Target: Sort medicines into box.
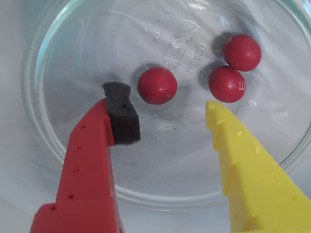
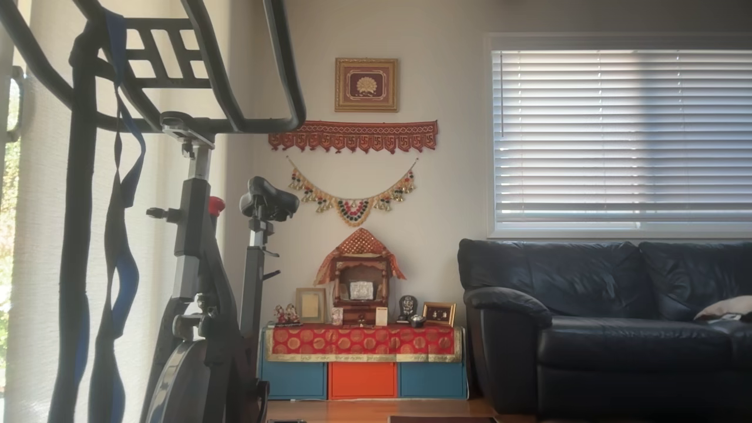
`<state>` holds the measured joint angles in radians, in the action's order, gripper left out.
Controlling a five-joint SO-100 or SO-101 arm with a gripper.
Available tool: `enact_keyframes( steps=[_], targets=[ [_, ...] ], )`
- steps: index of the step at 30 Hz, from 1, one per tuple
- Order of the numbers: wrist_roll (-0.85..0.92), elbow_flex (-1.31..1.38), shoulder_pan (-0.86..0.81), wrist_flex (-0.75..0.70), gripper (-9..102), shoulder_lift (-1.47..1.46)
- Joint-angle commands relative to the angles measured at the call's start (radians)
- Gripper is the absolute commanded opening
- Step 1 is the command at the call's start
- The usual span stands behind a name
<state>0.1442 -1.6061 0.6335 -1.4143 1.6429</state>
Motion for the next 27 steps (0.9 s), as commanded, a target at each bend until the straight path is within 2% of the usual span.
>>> enact_keyframes(
  steps=[1, 27],
  targets=[
    [0.0, 0.009, 0.021, 0.014, 25, 0.087],
    [-0.014, -0.015, 0.028, 0.098, 23, 0.054]
  ],
)
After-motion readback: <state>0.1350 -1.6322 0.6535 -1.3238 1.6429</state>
